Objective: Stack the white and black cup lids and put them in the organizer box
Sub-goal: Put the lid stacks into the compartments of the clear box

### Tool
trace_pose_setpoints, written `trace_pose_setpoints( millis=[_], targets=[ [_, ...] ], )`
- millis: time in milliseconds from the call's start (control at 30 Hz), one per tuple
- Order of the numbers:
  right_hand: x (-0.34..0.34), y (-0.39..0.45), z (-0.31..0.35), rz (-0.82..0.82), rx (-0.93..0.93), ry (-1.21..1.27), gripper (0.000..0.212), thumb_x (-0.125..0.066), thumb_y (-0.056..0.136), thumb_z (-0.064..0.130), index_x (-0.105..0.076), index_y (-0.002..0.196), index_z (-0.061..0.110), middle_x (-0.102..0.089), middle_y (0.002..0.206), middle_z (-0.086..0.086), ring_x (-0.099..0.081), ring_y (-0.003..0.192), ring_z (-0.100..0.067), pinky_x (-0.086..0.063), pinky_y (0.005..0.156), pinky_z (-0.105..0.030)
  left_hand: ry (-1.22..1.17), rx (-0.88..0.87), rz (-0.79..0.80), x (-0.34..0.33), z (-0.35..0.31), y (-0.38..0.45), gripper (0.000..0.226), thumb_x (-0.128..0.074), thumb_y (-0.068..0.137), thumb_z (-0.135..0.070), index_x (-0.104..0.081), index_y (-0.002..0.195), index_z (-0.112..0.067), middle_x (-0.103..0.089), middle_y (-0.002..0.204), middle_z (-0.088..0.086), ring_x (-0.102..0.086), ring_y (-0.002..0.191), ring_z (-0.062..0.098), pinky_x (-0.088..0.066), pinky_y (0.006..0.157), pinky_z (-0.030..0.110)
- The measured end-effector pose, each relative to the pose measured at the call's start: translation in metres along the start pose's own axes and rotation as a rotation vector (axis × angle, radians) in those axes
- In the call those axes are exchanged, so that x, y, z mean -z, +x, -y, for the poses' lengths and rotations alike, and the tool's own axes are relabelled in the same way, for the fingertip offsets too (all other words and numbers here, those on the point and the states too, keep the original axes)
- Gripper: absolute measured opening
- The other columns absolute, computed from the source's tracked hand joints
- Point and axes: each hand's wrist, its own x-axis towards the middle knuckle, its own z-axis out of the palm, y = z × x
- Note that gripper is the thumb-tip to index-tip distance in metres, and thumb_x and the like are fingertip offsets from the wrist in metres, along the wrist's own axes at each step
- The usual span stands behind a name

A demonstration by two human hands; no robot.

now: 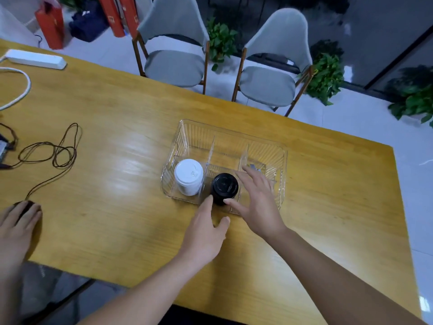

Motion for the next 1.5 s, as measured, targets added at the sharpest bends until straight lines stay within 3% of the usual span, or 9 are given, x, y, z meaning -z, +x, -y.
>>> trace_pose_setpoints(
  millis=[167,333,567,700,833,933,1033,1167,1500],
  targets=[
    [0.029,-0.032,-0.012,-0.202,-0.131,-0.018,0.075,-0.069,0.108,0.043,-0.036,0.172,0.025,-0.031,0.180,0.003,-0.029,0.166,-0.019,-0.020,0.135,-0.042,-0.244,-0.168,-0.279,0.064,-0.003,-0.023,0.023,-0.079,0.108,-0.026,-0.074,0.127,-0.038,-0.071,0.092,-0.019,-0.058,0.069,0.005,-0.048,0.069,0.021],
    [0.032,-0.047,-0.018,-0.249,-0.497,0.321,0.082,-0.063,0.113,0.035,-0.016,0.178,0.018,-0.018,0.185,0.004,-0.017,0.170,-0.011,-0.018,0.135,-0.029,-0.280,-0.168,-0.485,0.125,0.003,0.040,0.025,-0.067,0.114,-0.025,-0.071,0.139,-0.027,-0.072,0.135,-0.006,-0.067,0.109,-0.005,-0.052,0.090,0.023],
    [0.014,-0.044,-0.016,-0.236,-0.642,0.660,0.051,-0.048,0.120,0.031,-0.042,0.170,0.021,-0.052,0.162,0.019,-0.049,0.145,0.010,-0.034,0.120,-0.017,-0.286,-0.073,-0.209,0.122,0.017,0.088,0.045,-0.052,0.122,-0.035,-0.059,0.166,-0.027,-0.061,0.165,-0.014,-0.051,0.159,0.010,-0.035,0.127,0.026],
    [0.003,-0.045,-0.026,-0.271,-0.656,0.699,0.030,-0.046,0.121,0.029,-0.063,0.145,0.026,-0.067,0.136,0.016,-0.062,0.124,-0.001,-0.044,0.114,-0.027,-0.348,-0.010,-0.142,0.111,0.033,0.098,0.045,-0.049,0.121,-0.029,-0.060,0.165,-0.031,-0.060,0.168,-0.006,-0.045,0.164,0.028,-0.036,0.137,0.055],
    [0.007,-0.045,-0.027,-0.289,-0.649,0.637,0.027,-0.043,0.122,0.022,-0.068,0.129,0.030,-0.071,0.118,0.014,-0.064,0.110,-0.004,-0.045,0.093,-0.008,-0.336,0.013,-0.141,0.112,0.036,0.102,0.043,-0.046,0.122,-0.027,-0.063,0.161,-0.034,-0.067,0.161,-0.012,-0.054,0.158,0.025,-0.038,0.134,0.053],
    [0.014,-0.049,-0.028,-0.294,-0.661,0.610,0.030,-0.041,0.122,0.022,-0.063,0.132,0.039,-0.068,0.116,0.028,-0.063,0.103,0.020,-0.042,0.085,0.002,-0.321,0.020,-0.119,0.106,0.025,0.103,0.040,-0.045,0.123,-0.021,-0.072,0.150,-0.033,-0.075,0.128,-0.029,-0.064,0.118,0.001,-0.042,0.113,0.035],
    [0.022,-0.055,-0.042,-0.326,-0.685,0.588,0.031,-0.041,0.122,0.027,-0.068,0.135,0.031,-0.072,0.112,0.020,-0.066,0.099,0.004,-0.047,0.086,-0.006,-0.303,-0.018,-0.067,0.091,0.015,0.113,0.040,-0.043,0.123,-0.017,-0.076,0.139,-0.033,-0.075,0.114,-0.030,-0.067,0.107,0.002,-0.044,0.108,0.037],
    [0.037,-0.061,-0.077,-0.365,-0.736,0.601,0.035,-0.042,0.122,0.033,-0.070,0.137,0.019,-0.075,0.120,0.010,-0.062,0.103,-0.004,-0.054,0.102,-0.035,-0.322,-0.070,0.018,0.063,-0.007,0.126,0.042,-0.045,0.122,-0.023,-0.065,0.158,-0.030,-0.069,0.154,-0.006,-0.047,0.157,0.032,-0.034,0.134,0.060],
    [0.065,-0.058,-0.120,-0.311,-0.689,0.553,0.033,-0.043,0.122,0.034,-0.069,0.139,0.024,-0.065,0.105,0.026,-0.059,0.100,-0.001,-0.047,0.093,-0.027,-0.294,-0.068,-0.053,0.020,-0.030,0.138,0.049,-0.042,0.124,-0.028,-0.050,0.172,-0.034,-0.055,0.170,-0.021,-0.048,0.159,0.005,-0.034,0.138,0.041]
  ],
)
